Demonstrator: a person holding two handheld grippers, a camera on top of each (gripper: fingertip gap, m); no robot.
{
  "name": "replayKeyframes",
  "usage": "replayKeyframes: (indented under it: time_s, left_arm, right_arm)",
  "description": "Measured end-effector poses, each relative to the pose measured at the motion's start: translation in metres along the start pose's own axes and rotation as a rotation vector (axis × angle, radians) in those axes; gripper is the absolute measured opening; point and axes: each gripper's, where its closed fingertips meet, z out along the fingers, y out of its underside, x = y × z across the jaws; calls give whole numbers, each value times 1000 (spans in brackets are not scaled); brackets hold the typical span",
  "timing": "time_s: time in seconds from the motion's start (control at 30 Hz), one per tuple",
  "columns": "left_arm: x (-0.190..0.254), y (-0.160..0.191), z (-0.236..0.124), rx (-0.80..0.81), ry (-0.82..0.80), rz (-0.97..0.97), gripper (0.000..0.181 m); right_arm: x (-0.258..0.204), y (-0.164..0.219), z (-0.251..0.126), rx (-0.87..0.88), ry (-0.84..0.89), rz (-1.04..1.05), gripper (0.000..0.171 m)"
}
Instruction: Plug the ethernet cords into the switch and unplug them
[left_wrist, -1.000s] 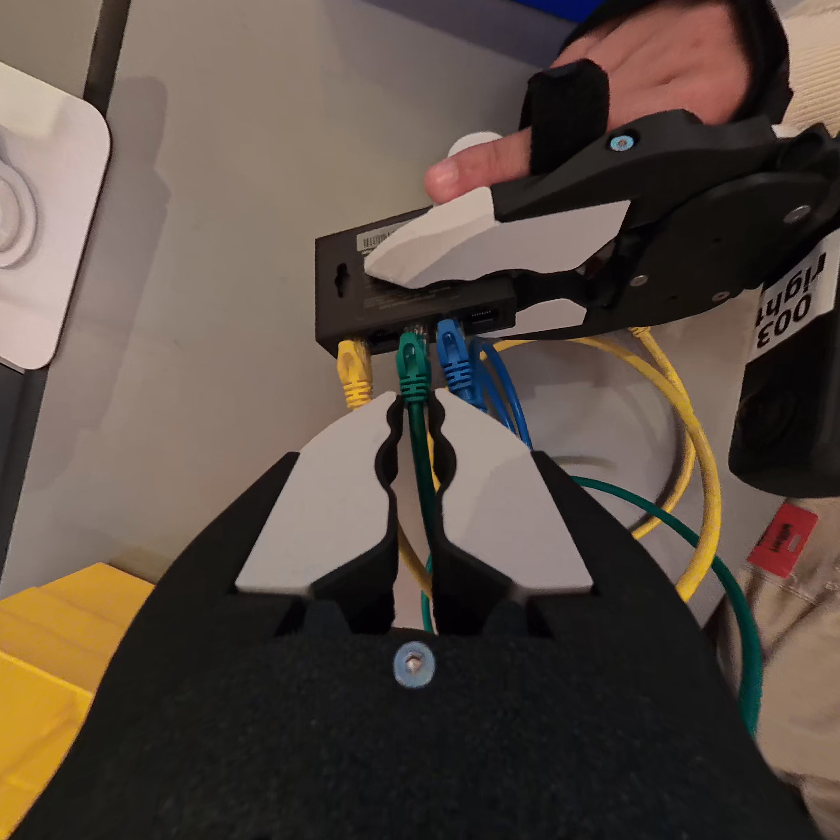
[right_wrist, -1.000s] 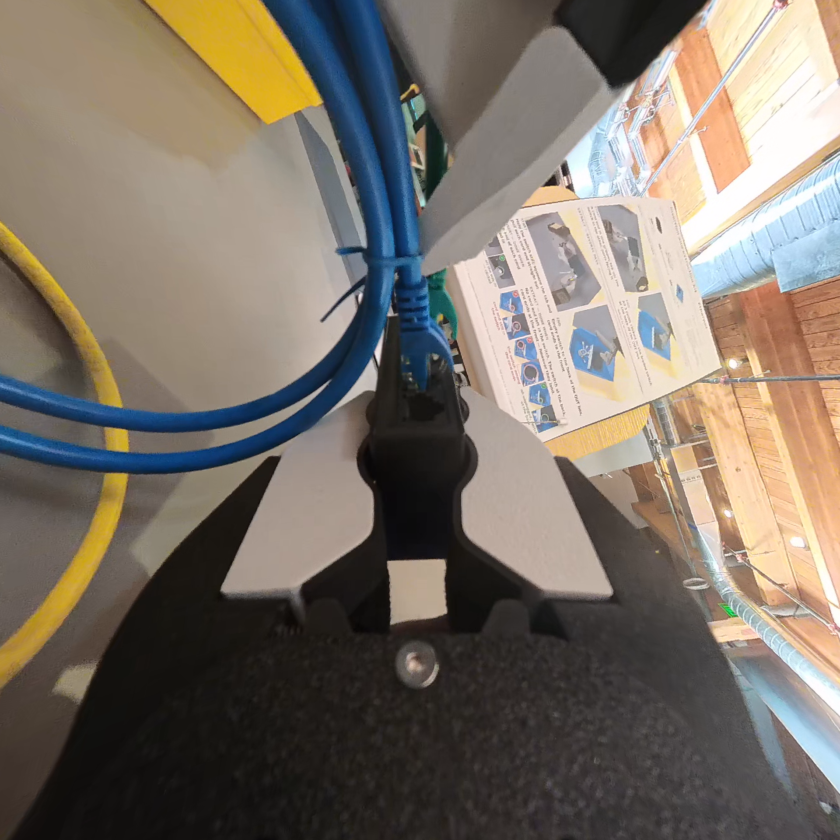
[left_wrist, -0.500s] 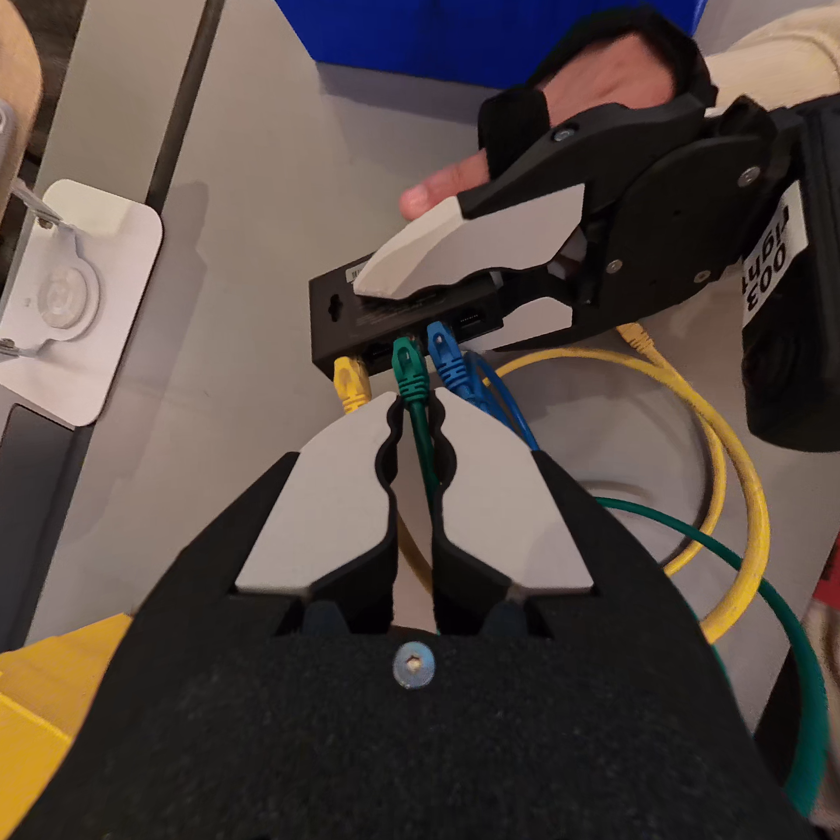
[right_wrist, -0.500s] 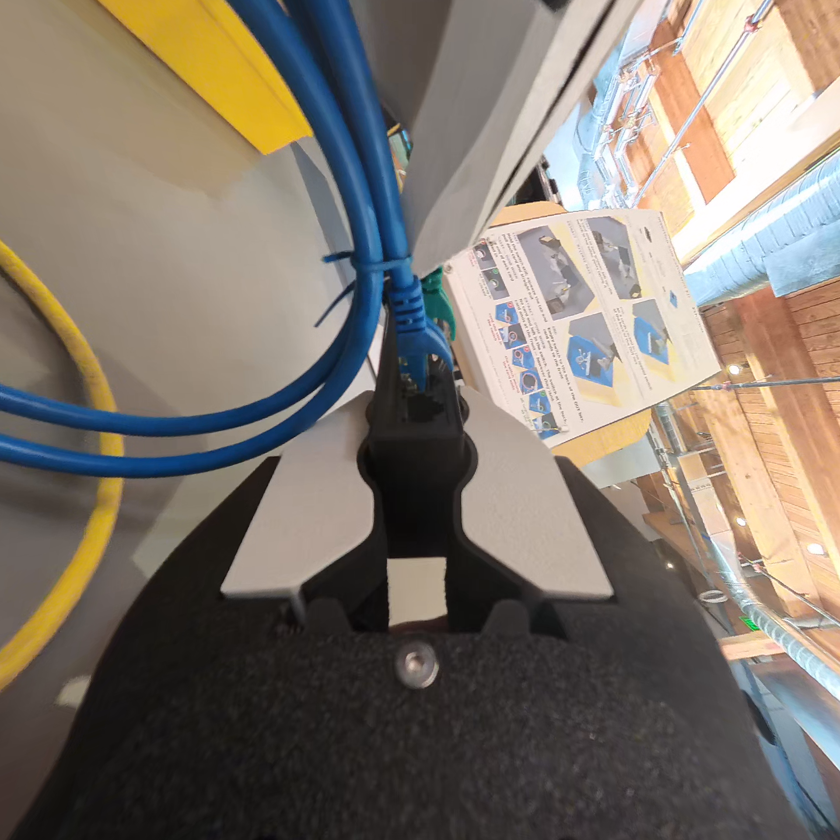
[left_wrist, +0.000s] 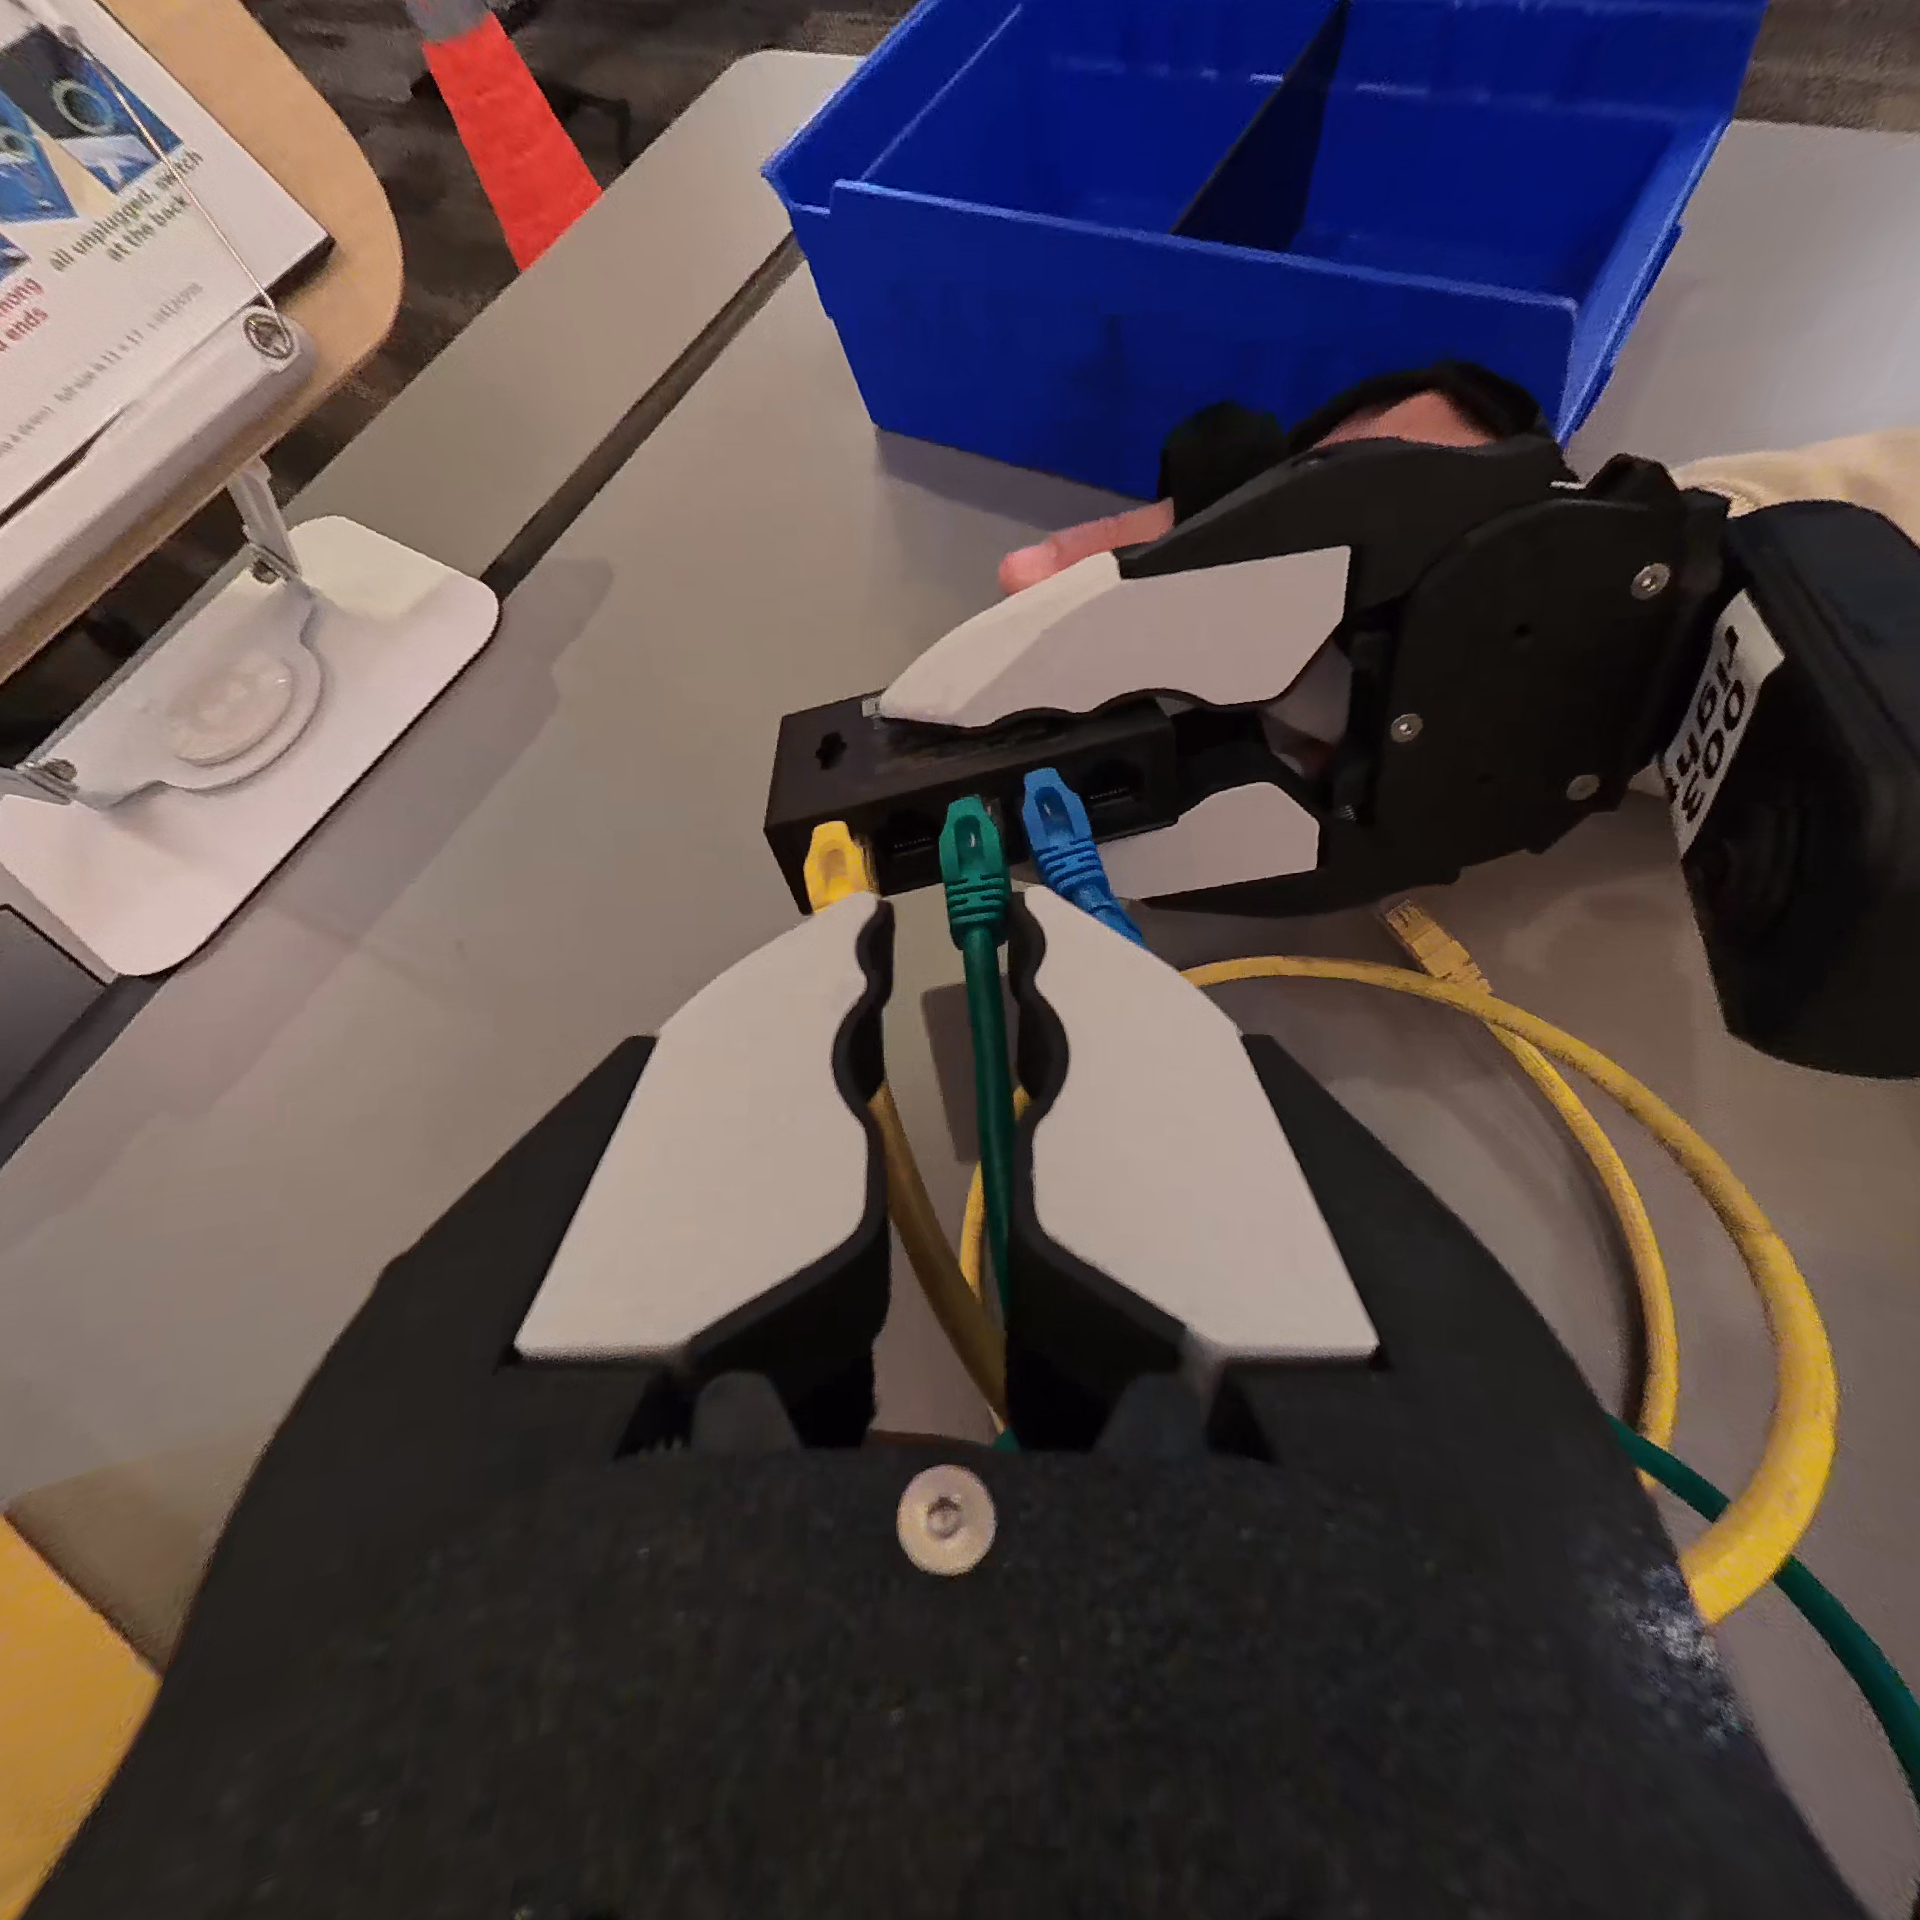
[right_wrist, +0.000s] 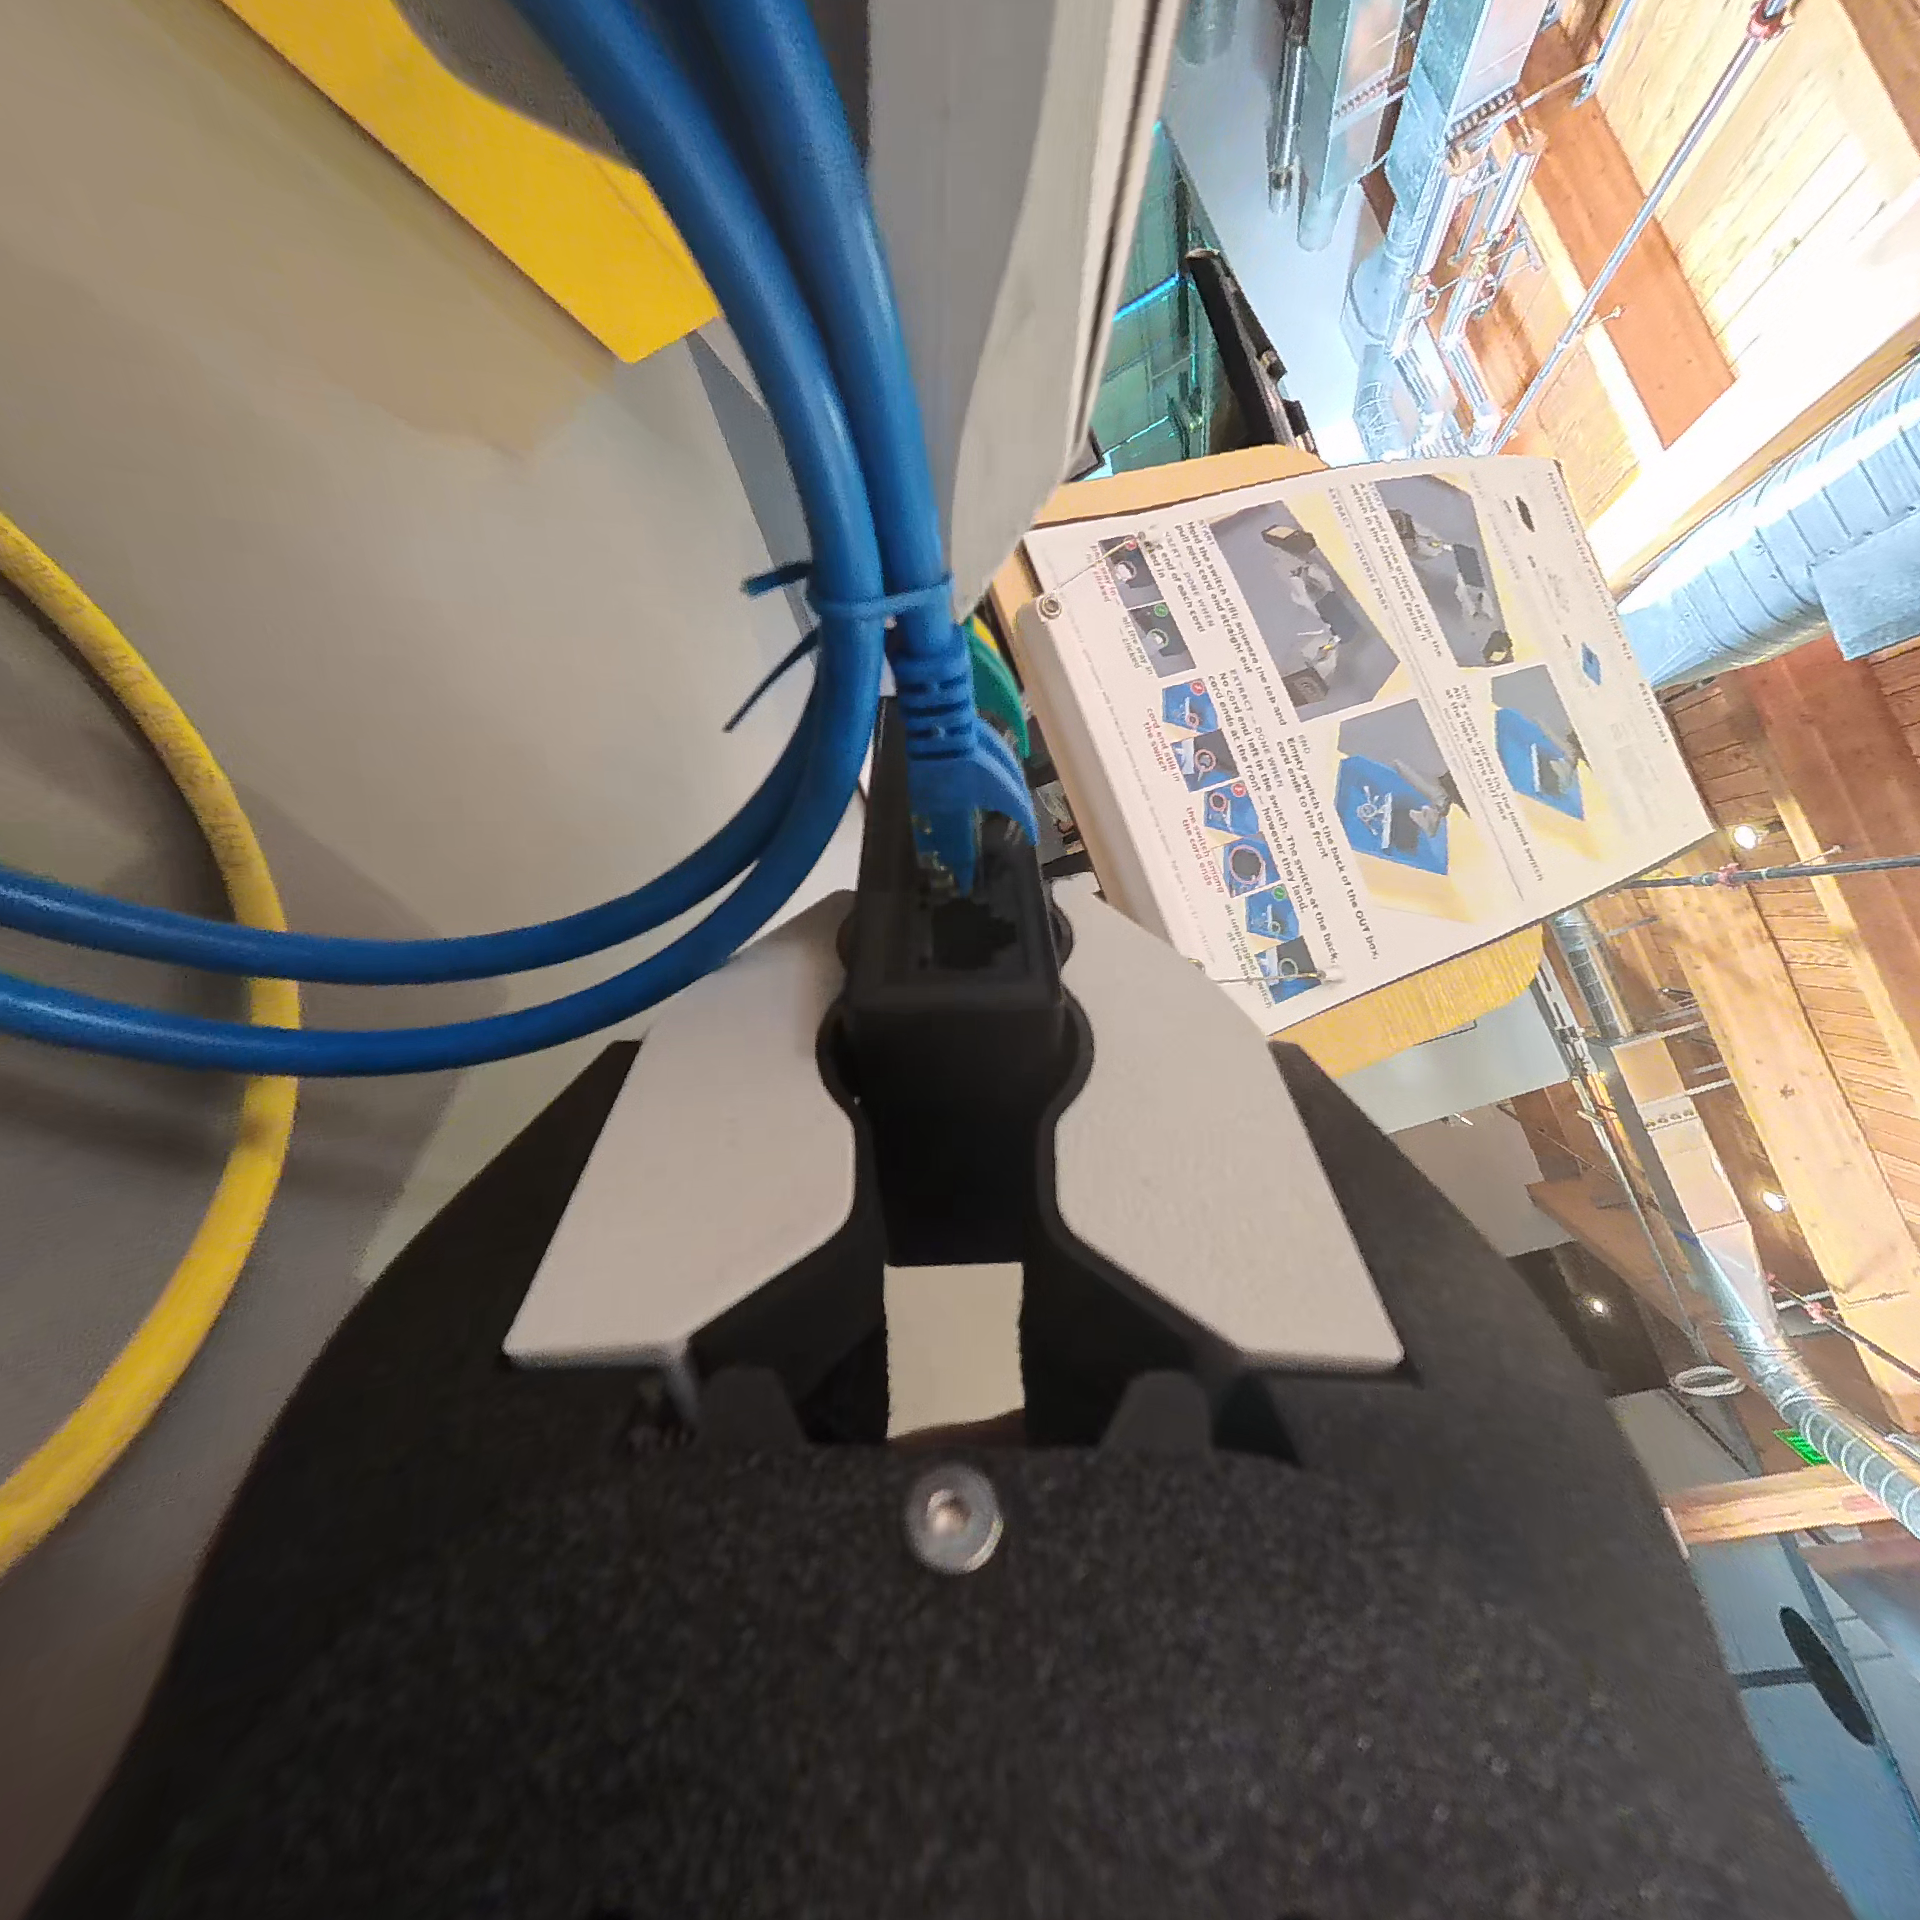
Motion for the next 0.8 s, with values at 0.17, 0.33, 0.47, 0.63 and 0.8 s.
replayKeyframes:
  time_s: [0.17, 0.33, 0.47, 0.63, 0.8]
  left_arm:
    - [6, 2, -2, -18, 60, -18, 10]
    - [7, 0, -3, -38, 38, 41, 9]
    - [10, -2, -2, -14, 67, 42, 10]
    - [10, 0, 0, -12, 73, 36, 9]
    - [9, 3, 2, -18, 114, 7, 8]
  right_arm:
    - [1, -3, -2, 16, 15, -7, 29]
    - [3, -7, -4, 41, 37, 9, 29]
    - [4, -10, -7, 60, 32, 18, 29]
    - [1, -11, -7, 66, 19, 23, 27]
    - [-3, -15, -9, 90, 1, 1, 26]
